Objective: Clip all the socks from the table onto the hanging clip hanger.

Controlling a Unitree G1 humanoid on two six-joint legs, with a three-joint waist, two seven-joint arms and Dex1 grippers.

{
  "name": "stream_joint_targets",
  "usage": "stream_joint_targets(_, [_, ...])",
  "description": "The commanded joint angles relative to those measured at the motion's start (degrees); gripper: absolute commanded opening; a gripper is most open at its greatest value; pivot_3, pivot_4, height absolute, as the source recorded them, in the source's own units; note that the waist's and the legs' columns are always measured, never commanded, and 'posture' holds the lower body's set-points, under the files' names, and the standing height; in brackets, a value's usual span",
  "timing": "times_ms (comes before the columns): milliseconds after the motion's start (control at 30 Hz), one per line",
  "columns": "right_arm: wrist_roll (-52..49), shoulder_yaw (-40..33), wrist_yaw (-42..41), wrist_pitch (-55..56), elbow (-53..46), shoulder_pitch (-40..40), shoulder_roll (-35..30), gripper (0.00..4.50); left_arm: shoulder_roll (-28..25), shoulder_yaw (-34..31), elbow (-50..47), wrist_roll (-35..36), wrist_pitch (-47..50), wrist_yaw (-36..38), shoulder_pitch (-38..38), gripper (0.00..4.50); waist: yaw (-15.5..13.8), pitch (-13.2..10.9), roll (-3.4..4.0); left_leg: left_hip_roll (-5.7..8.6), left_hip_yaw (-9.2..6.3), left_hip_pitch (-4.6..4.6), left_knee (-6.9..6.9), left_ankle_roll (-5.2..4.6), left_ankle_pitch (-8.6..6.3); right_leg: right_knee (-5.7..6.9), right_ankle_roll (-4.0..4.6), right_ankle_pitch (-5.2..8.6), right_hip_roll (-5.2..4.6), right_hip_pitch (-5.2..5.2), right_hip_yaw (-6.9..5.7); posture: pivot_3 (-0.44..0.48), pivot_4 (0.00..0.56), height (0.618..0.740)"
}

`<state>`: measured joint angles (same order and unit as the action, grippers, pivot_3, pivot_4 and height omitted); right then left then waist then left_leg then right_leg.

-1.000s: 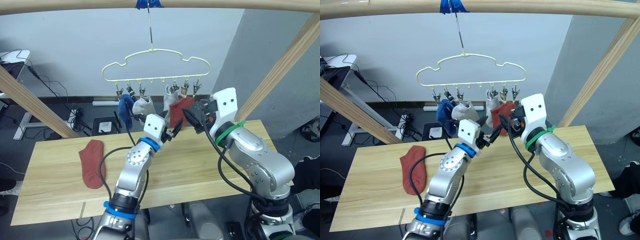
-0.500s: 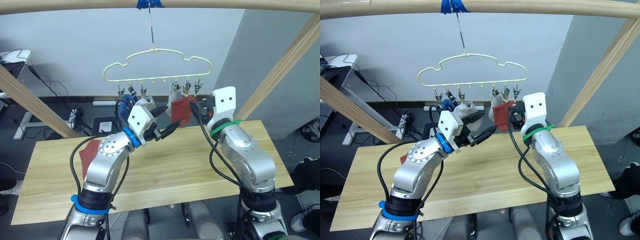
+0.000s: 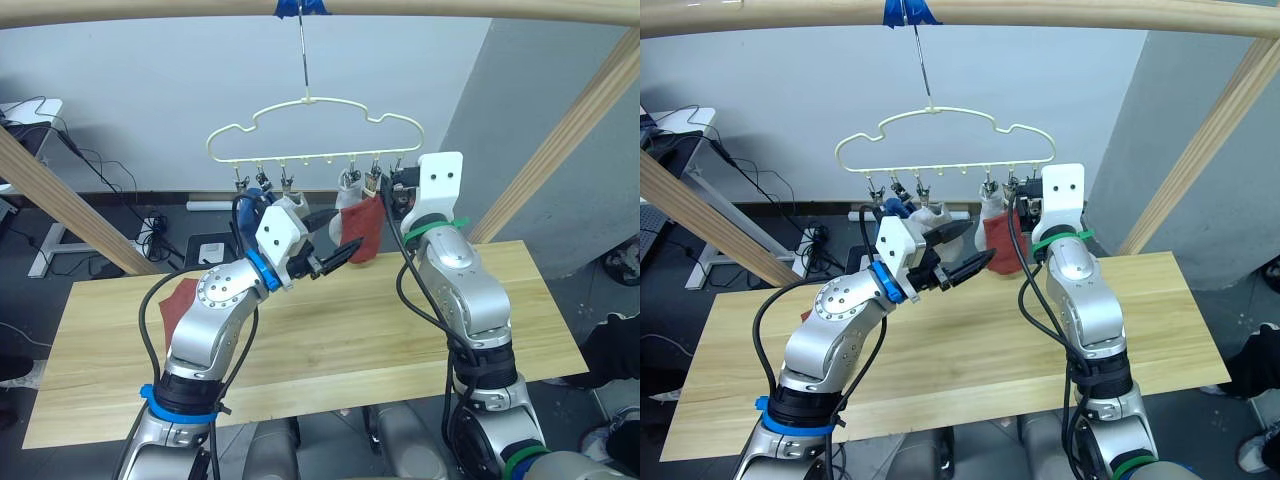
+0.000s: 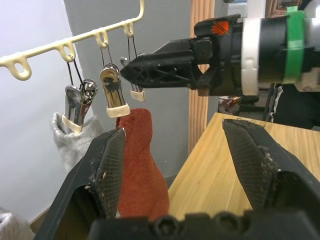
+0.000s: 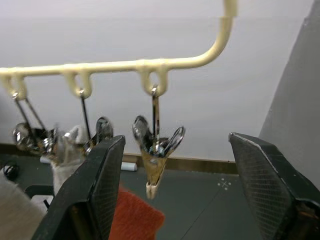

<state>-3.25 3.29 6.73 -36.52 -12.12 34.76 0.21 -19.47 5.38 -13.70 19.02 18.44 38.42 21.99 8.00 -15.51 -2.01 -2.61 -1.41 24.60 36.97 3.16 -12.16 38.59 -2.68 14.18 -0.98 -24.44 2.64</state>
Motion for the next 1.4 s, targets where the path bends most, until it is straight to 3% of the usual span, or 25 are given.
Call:
stream_joint_targets(33, [1.0, -0.9, 0.8, 2.2, -0.5, 1.4, 0.8, 3.46, -0.4, -0.1, -1.7, 0.2, -0.7, 0.6, 0.6, 3.46, 0.0, 0.0, 0.0, 0.0, -0.01, 0.0, 0.0, 0.0, 0.0, 0.0, 0.0, 0.0, 0.0, 0.0, -0.01, -0.188, 0.213, 0.74])
stream_joint_targets(167, [1.0, -1.0, 1.3, 2.5, 0.3, 1.9, 1.7, 2.6, -0.4, 0.0, -1.6, 0.3, -0.6, 0.6, 0.7, 3.46, 0.0, 0.0, 0.0, 0.0, -0.01, 0.0, 0.01, 0.0, 0.0, 0.03, 0.01, -0.01, 0.0, 0.0, -0.01, -0.188, 0.213, 0.74])
stream_joint_targets(1333, [-3.0, -5.1, 4.9, -0.1, 2.9, 5.5, 9.7, 2.6, -0.4, 1.0, -1.4, -0.4, -0.9, 0.1, 0.3, 3.46, 0.0, 0.0, 0.01, 0.0, -0.01, 0.0, 0.01, 0.0, 0.0, 0.06, 0.03, -0.02, 0.0, 0.0, -0.02, -0.187, 0.199, 0.74])
stream_joint_targets(1400, [-3.4, -5.0, 4.9, 0.0, 2.9, 5.6, 9.7, 2.21, -0.4, 1.0, -1.3, -0.5, -0.9, 0.1, 0.3, 3.46, 0.0, 0.0, 0.01, 0.0, -0.01, 0.0, 0.01, 0.0, 0.0, 0.06, 0.03, -0.02, 0.0, 0.0, -0.02, -0.187, 0.199, 0.74])
